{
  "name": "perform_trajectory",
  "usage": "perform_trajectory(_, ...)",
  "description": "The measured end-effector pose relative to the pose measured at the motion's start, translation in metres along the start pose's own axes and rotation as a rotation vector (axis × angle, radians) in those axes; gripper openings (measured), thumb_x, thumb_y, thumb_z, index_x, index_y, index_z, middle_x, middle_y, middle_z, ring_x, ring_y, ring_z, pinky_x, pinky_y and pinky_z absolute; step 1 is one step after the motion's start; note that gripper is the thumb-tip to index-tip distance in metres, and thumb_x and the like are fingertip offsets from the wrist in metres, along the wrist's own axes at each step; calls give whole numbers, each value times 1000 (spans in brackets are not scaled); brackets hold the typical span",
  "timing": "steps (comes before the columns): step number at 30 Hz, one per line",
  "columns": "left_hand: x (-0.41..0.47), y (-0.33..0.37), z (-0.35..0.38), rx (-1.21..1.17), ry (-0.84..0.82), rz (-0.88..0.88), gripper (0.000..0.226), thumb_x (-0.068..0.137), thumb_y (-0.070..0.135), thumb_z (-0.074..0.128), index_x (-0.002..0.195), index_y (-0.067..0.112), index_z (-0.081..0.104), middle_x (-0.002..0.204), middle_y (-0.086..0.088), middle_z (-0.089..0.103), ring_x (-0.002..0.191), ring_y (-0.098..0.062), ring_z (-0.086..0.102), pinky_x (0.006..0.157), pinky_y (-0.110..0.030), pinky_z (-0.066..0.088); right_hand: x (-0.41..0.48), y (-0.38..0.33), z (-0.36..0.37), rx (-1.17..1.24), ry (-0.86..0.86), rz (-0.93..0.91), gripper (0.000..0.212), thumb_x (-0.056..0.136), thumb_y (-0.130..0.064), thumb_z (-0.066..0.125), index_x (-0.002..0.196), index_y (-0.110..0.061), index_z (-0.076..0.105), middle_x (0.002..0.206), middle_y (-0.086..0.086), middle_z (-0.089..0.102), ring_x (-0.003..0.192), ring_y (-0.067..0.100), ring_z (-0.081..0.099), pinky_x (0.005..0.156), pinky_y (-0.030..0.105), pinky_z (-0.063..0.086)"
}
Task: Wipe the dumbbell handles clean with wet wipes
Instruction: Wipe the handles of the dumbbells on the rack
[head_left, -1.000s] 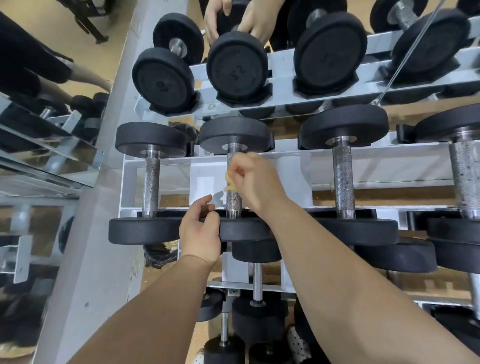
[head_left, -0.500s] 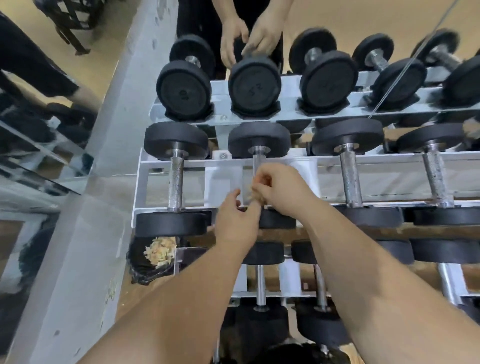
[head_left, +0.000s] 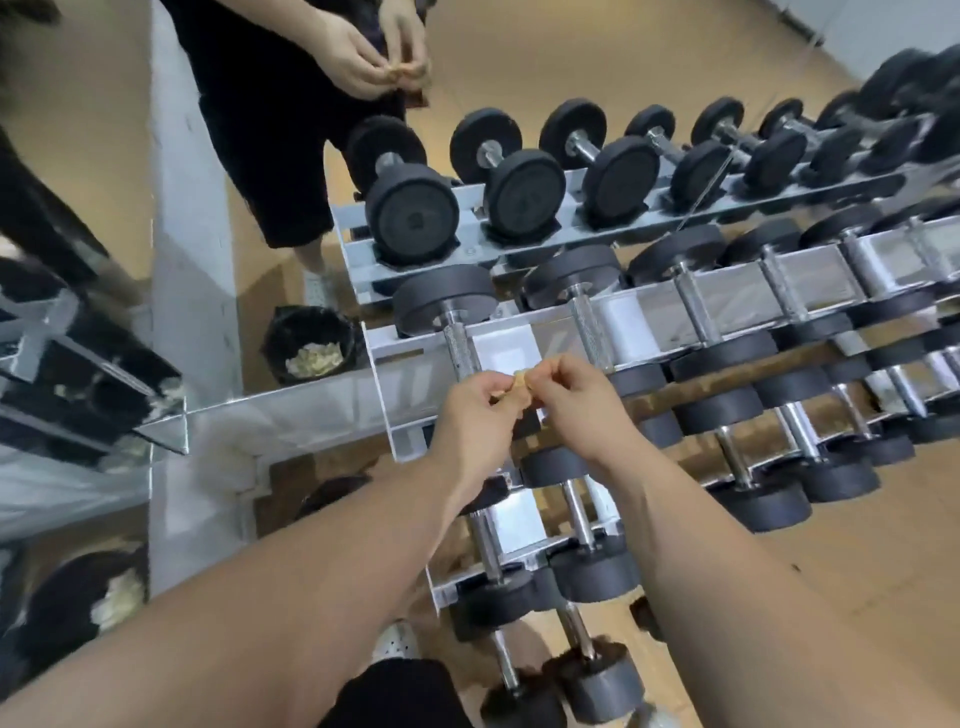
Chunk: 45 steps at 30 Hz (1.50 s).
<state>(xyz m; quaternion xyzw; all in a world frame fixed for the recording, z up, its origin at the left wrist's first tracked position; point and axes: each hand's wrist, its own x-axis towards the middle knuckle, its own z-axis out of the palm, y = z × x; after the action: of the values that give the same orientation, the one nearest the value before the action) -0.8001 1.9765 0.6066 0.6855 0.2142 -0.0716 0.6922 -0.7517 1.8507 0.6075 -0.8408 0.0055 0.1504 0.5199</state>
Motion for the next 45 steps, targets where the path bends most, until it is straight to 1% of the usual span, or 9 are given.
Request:
perform_trajectory(3,-19,9,-23,21,-20,-46,15,98,17,65,85,24,65,88,-2,72,79,-14,68,74,-26,55,-27,-11,3,63,-3,9,12,92,-26,59,84,-18,61,91,13,69,84,28,64,82,46,53)
perform_trajectory(8,-42,15,-33,154,-114,-91,11,91,18,74,84,22,67,78,-3,70,69,-15,64,58,-16,53,-62,-7,-2,273,32,101,14,96,-16,57,82,-13,59,73,11,66,70,26,59,70,48,52)
perform_trajectory(11,-51,10,-22,178,-121,-111,6,94,20,71,89,16,71,79,-7,71,71,-18,64,74,-30,61,-76,2,-11,349,99,106,15,98,-9,57,83,-11,59,67,5,64,65,21,57,69,42,47)
perform_trajectory(18,-87,-10,9,37,101,-107,26,99,32,63,84,11,68,83,-11,76,82,-23,73,73,-34,56,-104,27,-32,429,13,121,11,100,-7,50,91,-8,57,82,9,70,70,12,67,63,28,53)
perform_trajectory(24,-95,-20,10,-129,264,-170,29,95,34,69,82,8,67,70,-9,70,72,-26,66,69,-38,57,-109,33,-23,498,8,138,15,94,3,50,96,-12,55,65,6,62,65,23,59,62,33,47)
perform_trajectory(30,-39,-8,-16,-186,138,-264,25,92,30,74,89,7,64,82,-14,76,86,-33,72,83,-42,57,-77,16,0,268,-84,132,11,87,-32,74,87,-22,74,79,-2,72,71,17,69,74,45,58)
perform_trajectory(36,35,14,-45,-137,-51,-259,22,95,33,69,91,11,67,81,-9,77,73,-20,71,72,-35,56,-18,-4,47,164,164,150,10,79,-24,73,74,-19,67,65,0,64,59,17,55,62,37,48)
perform_trajectory(40,80,-6,-68,30,105,-244,22,87,39,61,78,20,70,74,-3,72,72,-25,66,76,-42,56,20,-12,56,-16,217,151,17,82,-14,70,90,-24,61,69,0,64,61,14,57,64,30,49)
perform_trajectory(45,95,-46,-64,248,142,-313,16,98,25,46,94,21,60,99,-8,65,96,-35,61,85,-43,53,61,-6,61,-306,145,72,11,79,-9,66,77,-19,65,72,-2,67,67,13,59,70,32,51)
